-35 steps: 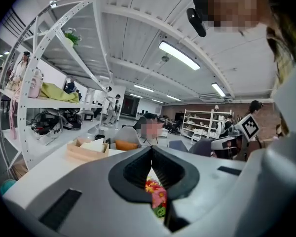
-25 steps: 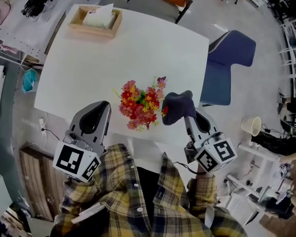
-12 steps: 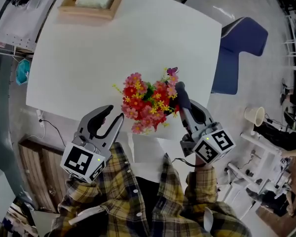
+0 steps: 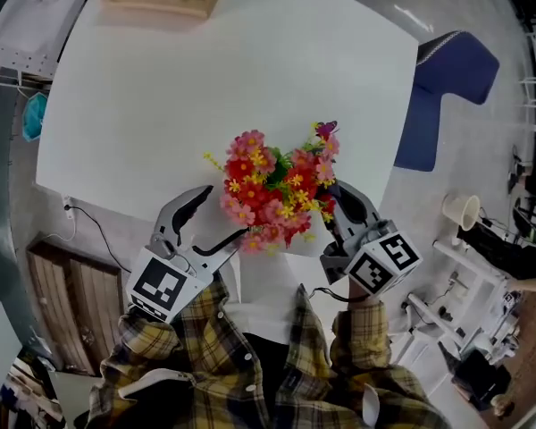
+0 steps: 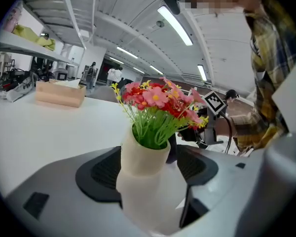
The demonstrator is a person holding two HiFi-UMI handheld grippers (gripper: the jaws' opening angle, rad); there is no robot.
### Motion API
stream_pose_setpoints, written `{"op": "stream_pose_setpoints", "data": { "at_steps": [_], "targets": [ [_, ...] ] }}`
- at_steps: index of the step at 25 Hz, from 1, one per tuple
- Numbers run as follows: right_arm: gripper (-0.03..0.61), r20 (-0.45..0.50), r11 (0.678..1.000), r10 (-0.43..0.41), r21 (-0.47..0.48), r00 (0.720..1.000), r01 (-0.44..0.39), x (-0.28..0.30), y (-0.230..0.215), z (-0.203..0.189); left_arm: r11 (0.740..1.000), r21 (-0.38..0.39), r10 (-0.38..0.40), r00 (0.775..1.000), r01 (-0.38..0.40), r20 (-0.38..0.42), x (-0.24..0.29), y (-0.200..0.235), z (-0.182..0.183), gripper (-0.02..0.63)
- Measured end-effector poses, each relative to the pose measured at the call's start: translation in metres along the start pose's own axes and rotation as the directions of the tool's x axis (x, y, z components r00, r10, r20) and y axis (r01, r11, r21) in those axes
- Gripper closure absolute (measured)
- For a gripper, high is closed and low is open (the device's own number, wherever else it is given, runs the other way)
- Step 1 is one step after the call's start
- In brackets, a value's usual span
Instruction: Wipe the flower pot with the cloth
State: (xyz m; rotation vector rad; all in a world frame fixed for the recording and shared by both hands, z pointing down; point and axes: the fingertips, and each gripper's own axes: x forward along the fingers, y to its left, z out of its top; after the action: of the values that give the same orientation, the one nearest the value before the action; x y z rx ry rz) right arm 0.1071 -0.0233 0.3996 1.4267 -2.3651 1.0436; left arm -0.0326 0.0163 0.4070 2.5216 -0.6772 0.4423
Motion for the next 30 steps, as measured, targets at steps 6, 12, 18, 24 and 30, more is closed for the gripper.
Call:
{"op": "stream_pose_setpoints", "data": {
  "at_steps": [6, 12, 18, 24, 30],
  "targets": [
    [0.566, -0.013, 1.000, 0.019, 0.013, 1.000, -0.019, 0.010, -0.001, -0.009, 0.998, 0.056, 0.008, 1.000, -0.008, 0.002, 0.015, 0.001, -0.006, 0.239],
    [0.566, -0.030, 0.999, 0.034, 0.039, 0.999, -0.033, 0.022, -0.002, -0.019, 0.993, 0.116, 0.017, 1.000, -0.016, -0.014, 0.028, 0.006, -0.010, 0.238],
    [0.566, -0.055, 0.996, 0.070, 0.061, 0.996, -0.066, 0.026, 0.002, -0.028, 0.988, 0.146, 0.043, 0.999, -0.043, 0.002, 0.041, 0.002, -0.005, 0.239],
    [0.566, -0.066, 0.993, 0.088, 0.090, 0.994, -0.082, 0.039, 0.006, -0.032, 0.988, 0.149, 0.043, 0.999, -0.044, 0.011, 0.039, 0.008, -0.006, 0.239],
    [0.566, -0.078, 0.989, 0.114, 0.101, 0.990, -0.106, 0.039, 0.006, -0.030, 0.985, 0.170, 0.008, 1.000, -0.006, -0.010, 0.037, 0.009, -0.006, 0.239]
  ]
}}
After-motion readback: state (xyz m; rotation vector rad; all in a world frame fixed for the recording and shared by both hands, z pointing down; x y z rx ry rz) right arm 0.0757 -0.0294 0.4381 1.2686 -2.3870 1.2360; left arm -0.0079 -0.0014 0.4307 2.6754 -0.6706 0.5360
